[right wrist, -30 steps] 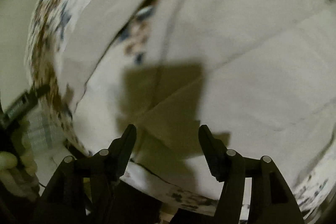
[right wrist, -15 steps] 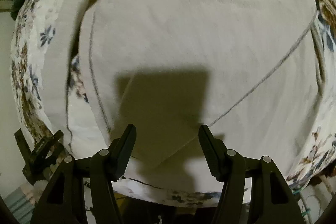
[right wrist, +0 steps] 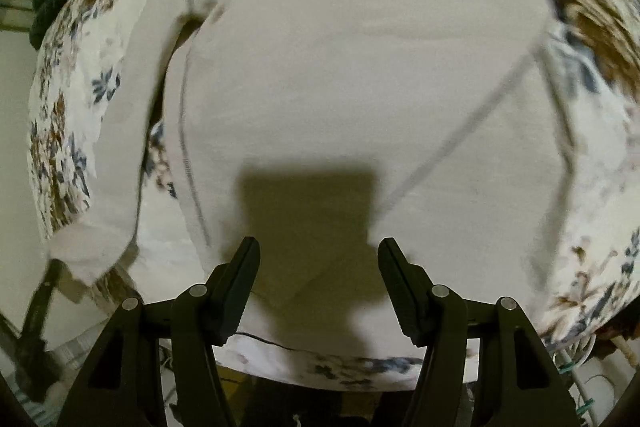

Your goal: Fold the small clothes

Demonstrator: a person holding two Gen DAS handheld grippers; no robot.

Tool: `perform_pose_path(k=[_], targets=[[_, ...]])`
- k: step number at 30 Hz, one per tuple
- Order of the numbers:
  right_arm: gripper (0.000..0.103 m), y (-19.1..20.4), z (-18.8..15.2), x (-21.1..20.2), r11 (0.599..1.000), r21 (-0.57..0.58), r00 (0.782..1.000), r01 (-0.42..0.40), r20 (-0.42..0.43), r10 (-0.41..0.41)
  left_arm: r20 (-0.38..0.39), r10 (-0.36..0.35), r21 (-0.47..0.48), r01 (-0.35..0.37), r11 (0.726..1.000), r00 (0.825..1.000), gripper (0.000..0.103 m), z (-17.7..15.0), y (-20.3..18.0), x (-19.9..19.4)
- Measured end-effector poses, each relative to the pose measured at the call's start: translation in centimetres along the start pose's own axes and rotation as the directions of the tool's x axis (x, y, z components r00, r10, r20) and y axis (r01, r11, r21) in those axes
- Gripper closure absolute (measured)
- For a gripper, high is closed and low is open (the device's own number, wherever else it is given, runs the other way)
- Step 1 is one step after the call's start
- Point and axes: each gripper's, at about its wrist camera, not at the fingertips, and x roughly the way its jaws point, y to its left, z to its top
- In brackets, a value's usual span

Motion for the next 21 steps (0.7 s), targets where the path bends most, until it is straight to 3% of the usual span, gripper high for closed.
perform_pose_path(k=[4,8,10,13,15,19,21], targets=[[0.039,-6.2,-1.8,-2.2,0.997,0.068,0.999,0.025,0.027,-0.027,0.006,-0.119,0.159,0.117,0.98,0.993,0.1,-0.9,-8.0,-2.1],[0.039,-12.1,-3.9,-3.1,0.983,0.171,0.997,0.063,0.04,-0.071,-0.063,-0.256,0.323,0.262,0.909,0.965,0.1,-3.9,-17.6,-3.4],[0.039,-15.3,-4.8,-3.8,0.972,0.218,0.994,0.083,0.045,-0.095,-0.118,-0.309,0.408,0.33,0.851,0.944,0.1,-6.5,-22.5,-3.8],[0.039,-19.0,-5.7,-4.6,0.961,0.257,0.991,0.105,0.049,-0.122,-0.163,-0.326,0.52,0.362,0.774,0.931,0.1,-10.0,-27.8,-3.8],[0.039,-21.1,-6.3,-5.0,0.954,0.274,0.989,0.119,0.052,-0.138,-0.185,-0.322,0.557,0.369,0.744,0.928,0.1,-11.7,-30.3,-3.7],[0.039,-24.3,-7.0,-6.1,0.948,0.295,0.988,0.12,0.057,-0.142,-0.205,-0.303,0.58,0.365,0.728,0.931,0.099,-13.4,-32.6,-2.4],[0.039,-25.0,-7.2,-6.3,0.948,0.298,0.989,0.109,0.061,-0.133,-0.21,-0.293,0.575,0.361,0.734,0.933,0.096,-13.4,-33.1,-1.8]])
